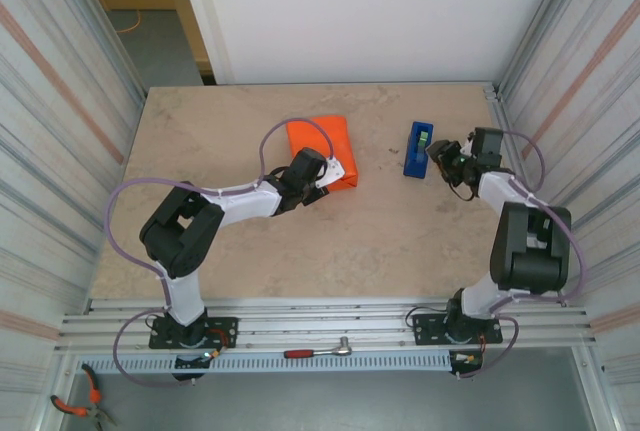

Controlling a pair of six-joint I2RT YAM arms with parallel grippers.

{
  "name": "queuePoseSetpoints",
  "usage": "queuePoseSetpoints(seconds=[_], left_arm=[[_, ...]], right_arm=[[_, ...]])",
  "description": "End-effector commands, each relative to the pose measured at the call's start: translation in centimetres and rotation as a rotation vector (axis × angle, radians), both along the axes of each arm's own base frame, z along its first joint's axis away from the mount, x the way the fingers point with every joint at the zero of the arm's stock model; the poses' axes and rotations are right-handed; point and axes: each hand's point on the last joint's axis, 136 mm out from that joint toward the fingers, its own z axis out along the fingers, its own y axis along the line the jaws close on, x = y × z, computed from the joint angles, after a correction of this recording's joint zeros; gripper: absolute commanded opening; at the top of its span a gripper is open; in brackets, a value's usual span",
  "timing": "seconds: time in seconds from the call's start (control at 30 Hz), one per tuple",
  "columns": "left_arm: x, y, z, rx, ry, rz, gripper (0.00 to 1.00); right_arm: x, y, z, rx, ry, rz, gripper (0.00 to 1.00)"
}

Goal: Wrap the gift box in paper

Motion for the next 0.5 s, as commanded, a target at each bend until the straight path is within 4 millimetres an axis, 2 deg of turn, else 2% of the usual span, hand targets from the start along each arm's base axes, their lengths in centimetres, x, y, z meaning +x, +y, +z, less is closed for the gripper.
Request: queuePoseSetpoints(seconds=[0.0,0.2,0.47], left_arm=[[-1.4,0.3,-2.5,0.022,0.103,-0.008,0.62],[-1.4,0.4,-2.5,0.022,0.106,-0.008,0.62],[-1.4,0.3,-2.5,0.018,0.108,-0.005,0.62]], right_arm=[[1.5,1.2,1.0,0.109,-0.054,0.101,0.47],[3.2,1.3,-0.8,0.197,-0.041,0.121,0.43],[3.8,1.6,-2.1,0.218,-0.030,0.146,0.37]])
